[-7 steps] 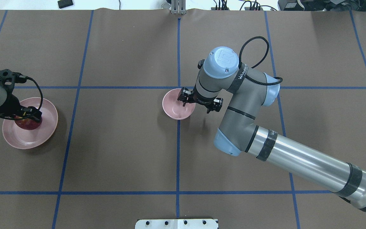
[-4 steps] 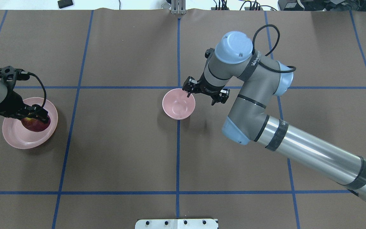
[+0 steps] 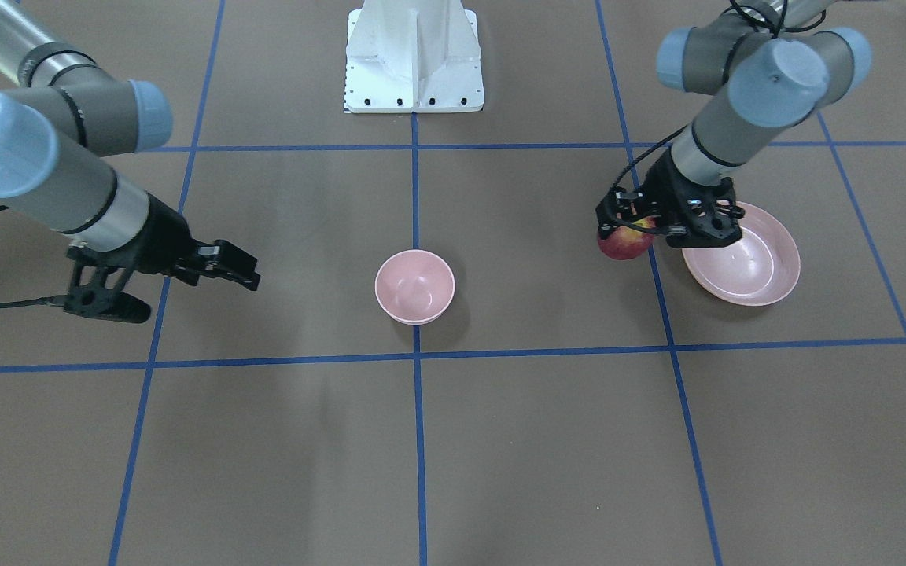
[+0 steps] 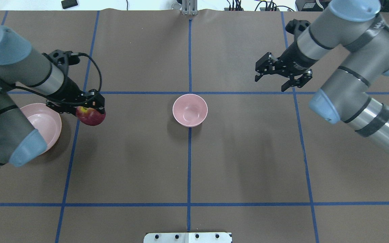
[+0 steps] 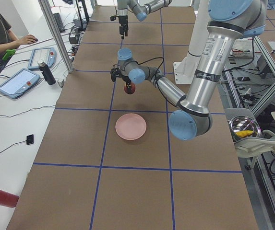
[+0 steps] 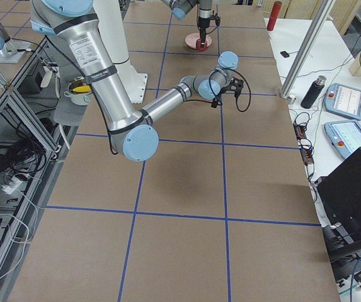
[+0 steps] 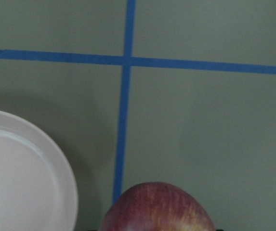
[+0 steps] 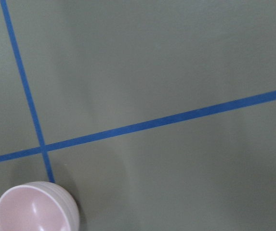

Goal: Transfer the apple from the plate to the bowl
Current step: 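Lift the apple with the left gripper toward the bowl while the right withdraws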

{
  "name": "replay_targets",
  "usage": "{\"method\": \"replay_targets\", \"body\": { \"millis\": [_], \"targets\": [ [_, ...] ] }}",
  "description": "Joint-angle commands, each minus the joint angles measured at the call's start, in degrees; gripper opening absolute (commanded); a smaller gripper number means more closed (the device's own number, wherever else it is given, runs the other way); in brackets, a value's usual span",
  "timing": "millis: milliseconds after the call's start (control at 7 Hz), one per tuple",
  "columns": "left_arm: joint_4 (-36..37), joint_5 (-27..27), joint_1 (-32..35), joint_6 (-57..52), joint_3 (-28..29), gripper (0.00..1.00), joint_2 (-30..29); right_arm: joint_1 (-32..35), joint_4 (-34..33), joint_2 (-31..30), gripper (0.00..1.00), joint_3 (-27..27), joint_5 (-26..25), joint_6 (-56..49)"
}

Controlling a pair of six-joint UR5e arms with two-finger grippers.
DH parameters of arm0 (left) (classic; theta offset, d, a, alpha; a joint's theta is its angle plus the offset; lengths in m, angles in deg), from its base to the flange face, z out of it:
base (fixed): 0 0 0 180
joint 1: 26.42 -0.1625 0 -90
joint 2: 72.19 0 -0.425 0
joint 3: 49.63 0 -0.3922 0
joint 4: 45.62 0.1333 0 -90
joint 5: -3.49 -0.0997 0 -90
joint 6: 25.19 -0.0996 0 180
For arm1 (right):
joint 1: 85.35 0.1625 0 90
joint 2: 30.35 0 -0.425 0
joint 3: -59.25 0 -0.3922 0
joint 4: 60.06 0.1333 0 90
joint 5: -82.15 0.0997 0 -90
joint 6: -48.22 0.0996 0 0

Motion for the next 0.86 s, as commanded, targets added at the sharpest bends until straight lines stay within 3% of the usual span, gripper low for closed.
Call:
{"method": "replay_targets", "body": {
  "millis": [0,286,714],
  "targets": [
    [5.81,-6.22,-6.47,7.92,7.05,0.00,-14.79,6.36,0.12,-9.45,1.00,1.27,2.46,-15.88],
    [5.21,-8.85,-7.18,8.12,20.29,0.00,-26.82,8.84,0.38,-14.04,1.00,1.26,2.29,-24.98],
    [0.73,-9.65,-8.59,8.55,29.76,0.00,-32.06,8.93,0.47,-15.38,1.00,1.53,0.89,-25.97]
  ]
}}
